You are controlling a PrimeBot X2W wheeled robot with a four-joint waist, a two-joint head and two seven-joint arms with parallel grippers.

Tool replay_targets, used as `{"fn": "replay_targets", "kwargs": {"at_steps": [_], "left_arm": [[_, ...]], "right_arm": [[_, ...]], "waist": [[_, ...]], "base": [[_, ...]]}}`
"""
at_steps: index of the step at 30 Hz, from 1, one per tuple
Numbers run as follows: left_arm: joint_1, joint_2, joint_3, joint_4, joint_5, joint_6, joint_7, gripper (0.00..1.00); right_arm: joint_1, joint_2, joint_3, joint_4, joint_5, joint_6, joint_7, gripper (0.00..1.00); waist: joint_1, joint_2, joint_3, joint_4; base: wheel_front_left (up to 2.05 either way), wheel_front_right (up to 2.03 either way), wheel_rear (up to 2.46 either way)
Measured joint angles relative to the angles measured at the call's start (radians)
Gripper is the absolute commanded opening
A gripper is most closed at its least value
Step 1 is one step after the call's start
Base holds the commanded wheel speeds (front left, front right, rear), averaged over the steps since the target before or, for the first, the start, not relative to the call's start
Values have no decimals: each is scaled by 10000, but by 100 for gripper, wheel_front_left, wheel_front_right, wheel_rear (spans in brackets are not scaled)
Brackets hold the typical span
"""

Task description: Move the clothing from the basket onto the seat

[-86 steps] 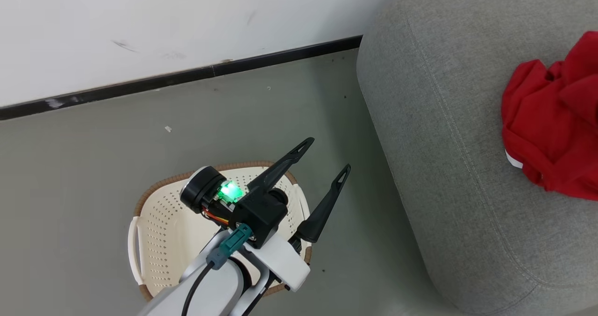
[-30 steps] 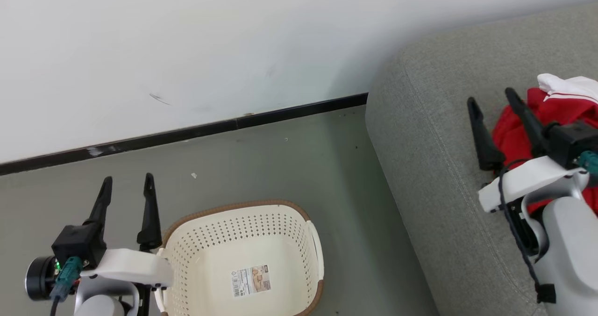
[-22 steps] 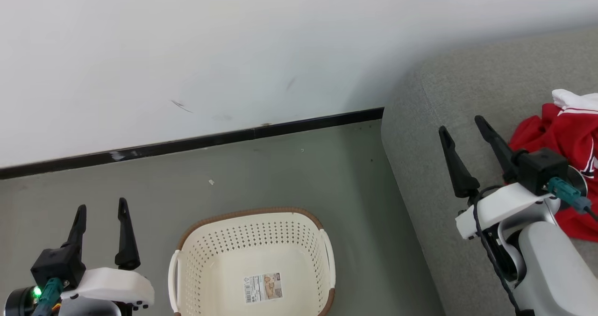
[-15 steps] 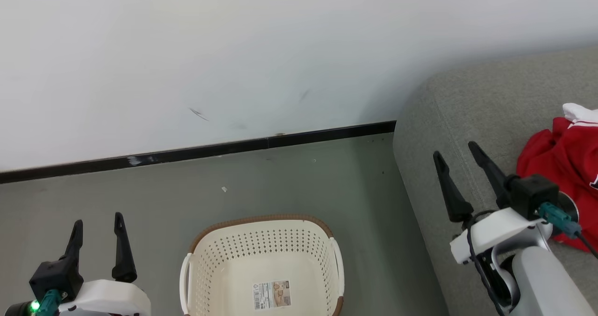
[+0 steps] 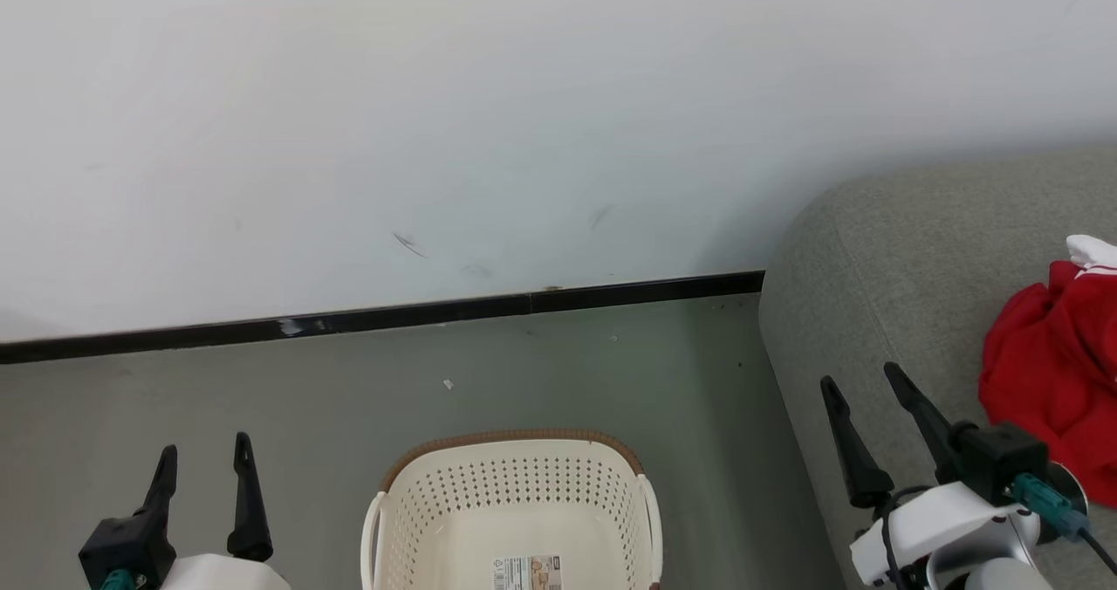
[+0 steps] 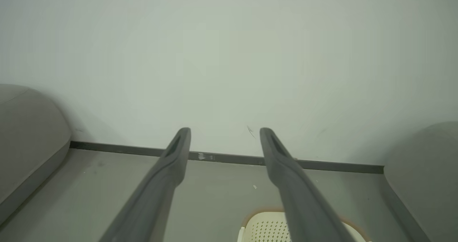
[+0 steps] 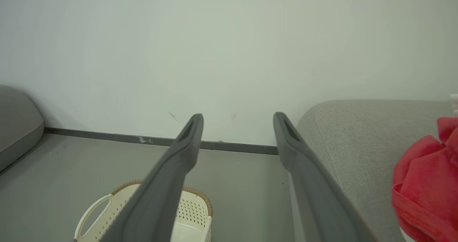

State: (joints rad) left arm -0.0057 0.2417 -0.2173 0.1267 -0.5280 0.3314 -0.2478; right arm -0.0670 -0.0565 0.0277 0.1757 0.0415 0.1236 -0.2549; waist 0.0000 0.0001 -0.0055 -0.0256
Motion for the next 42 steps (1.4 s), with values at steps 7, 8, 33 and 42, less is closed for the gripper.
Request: {"fn": "replay_targets", "kwargs": {"at_steps": [7, 8, 33, 42], "left_arm": [[182, -10, -109, 48, 2, -98, 0, 100], [182, -8, -146, 46, 2, -100, 0, 100], [181, 54, -548, 40, 201, -345, 0, 100], [360, -234, -729, 449, 276, -347, 8, 0]], "right_arm": [[636, 128, -44, -238, 2, 0, 0, 100], [693, 142, 10, -278, 2, 0, 0, 100], [1483, 150, 186, -978, 343, 0, 0, 100], [1885, 244, 249, -587, 378, -6, 12, 0]], "waist": [[0, 0, -234, 55], [0, 0, -259, 55], [0, 0, -389, 79], [0, 0, -409, 110]], "base": [[0, 0, 0], [0, 0, 0], [0, 0, 0], [0, 0, 0]]}}
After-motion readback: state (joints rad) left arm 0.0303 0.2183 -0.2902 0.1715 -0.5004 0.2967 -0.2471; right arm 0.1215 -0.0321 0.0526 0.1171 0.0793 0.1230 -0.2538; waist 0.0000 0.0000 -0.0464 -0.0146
